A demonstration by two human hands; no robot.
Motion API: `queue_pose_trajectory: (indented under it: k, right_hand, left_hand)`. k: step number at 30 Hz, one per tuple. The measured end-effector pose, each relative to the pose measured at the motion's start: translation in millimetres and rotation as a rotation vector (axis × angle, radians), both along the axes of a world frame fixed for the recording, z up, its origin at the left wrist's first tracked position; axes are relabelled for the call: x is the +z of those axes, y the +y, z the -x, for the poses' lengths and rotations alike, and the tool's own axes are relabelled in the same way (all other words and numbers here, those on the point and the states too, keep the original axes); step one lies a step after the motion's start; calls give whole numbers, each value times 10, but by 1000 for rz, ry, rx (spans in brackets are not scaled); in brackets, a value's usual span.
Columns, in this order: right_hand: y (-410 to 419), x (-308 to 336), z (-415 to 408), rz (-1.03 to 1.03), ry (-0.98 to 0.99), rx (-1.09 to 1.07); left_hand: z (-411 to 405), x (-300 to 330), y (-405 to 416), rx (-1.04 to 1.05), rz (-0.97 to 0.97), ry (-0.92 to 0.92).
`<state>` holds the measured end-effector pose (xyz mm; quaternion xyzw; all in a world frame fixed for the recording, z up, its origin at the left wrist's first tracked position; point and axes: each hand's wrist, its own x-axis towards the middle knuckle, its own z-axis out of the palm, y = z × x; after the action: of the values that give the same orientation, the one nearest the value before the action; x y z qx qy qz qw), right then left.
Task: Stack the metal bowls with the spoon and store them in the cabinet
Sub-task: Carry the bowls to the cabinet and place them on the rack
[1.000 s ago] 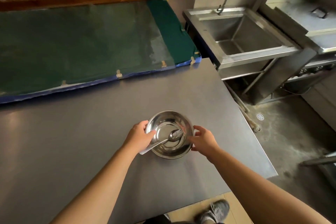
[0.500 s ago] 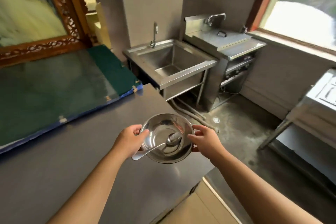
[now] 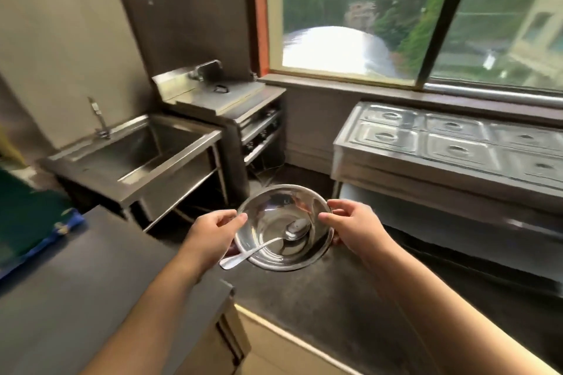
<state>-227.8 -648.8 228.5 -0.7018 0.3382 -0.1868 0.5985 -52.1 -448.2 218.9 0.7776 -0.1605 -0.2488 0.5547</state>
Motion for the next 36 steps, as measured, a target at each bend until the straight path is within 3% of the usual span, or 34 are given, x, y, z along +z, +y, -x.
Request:
queue_pose_trajectory:
  k: [10, 22, 36]
  right_hand:
    - [-1301, 10, 1257, 39, -8, -448]
    - [-2576, -49, 1978, -31, -40, -1032]
    - [-3126, -91, 3149, -16, -117, -1413]
  left_hand:
    - [519, 56, -2143, -419, 43, 77]
    - [980, 131, -4808, -1024, 74, 70]
    - [2466, 116, -6549, -1424, 41, -41]
